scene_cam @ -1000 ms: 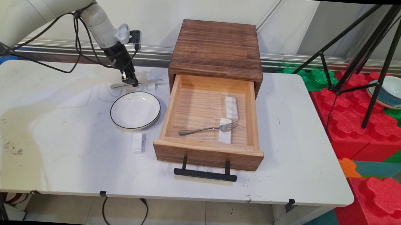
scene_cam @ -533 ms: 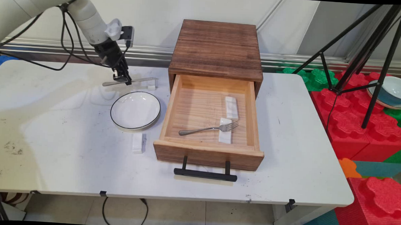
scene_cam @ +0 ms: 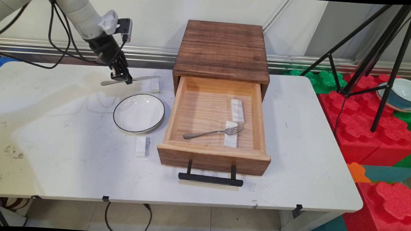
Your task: Place the picked object into the drawer
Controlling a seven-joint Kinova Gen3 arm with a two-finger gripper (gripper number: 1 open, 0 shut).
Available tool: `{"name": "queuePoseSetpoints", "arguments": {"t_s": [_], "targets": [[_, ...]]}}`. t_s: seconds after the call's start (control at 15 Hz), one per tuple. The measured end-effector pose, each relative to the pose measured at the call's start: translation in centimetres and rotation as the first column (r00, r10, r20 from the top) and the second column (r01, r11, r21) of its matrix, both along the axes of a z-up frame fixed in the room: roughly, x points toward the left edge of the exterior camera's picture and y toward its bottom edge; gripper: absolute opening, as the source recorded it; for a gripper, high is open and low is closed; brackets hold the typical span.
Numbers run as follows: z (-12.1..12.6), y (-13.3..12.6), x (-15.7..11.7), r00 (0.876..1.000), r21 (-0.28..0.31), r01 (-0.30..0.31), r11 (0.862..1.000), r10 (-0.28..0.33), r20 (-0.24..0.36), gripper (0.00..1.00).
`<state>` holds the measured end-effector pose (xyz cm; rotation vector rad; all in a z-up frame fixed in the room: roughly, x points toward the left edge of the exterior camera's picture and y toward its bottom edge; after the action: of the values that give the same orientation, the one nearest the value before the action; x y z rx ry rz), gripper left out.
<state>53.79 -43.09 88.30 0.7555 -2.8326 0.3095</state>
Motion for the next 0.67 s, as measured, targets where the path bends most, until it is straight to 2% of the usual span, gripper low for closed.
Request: {"name": "queuePoseSetpoints", "arguments": {"t_s": [0.67], "targets": [[5.2,3.6,-3.1,0.997,-0.051,-0.002,0.999,-0.003,-0.079,0.00]]}}
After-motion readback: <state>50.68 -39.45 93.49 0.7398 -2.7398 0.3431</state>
